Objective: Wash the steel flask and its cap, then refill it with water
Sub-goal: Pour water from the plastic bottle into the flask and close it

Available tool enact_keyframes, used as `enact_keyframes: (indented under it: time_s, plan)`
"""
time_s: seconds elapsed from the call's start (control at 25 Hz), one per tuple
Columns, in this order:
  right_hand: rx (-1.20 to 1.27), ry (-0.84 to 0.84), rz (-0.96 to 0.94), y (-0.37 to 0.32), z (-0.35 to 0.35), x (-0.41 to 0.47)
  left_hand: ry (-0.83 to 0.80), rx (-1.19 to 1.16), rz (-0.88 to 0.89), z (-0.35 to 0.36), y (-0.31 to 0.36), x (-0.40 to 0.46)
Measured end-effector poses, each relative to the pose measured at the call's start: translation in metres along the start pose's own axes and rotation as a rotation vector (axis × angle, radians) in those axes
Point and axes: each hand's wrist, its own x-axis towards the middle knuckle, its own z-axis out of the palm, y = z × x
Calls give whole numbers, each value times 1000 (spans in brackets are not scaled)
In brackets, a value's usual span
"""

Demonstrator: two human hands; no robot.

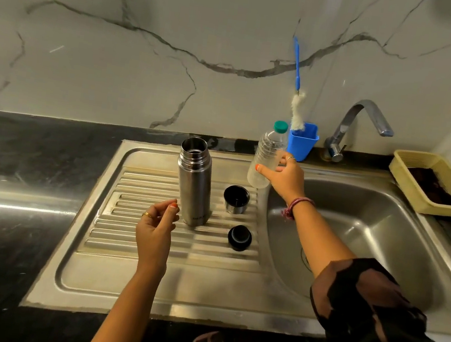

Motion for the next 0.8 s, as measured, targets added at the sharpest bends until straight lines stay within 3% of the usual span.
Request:
enact_keyframes:
  time_s: [0.8]
  plan:
    - [-77, -58, 33, 28, 53, 67, -16, 47, -88, 6, -25, 56]
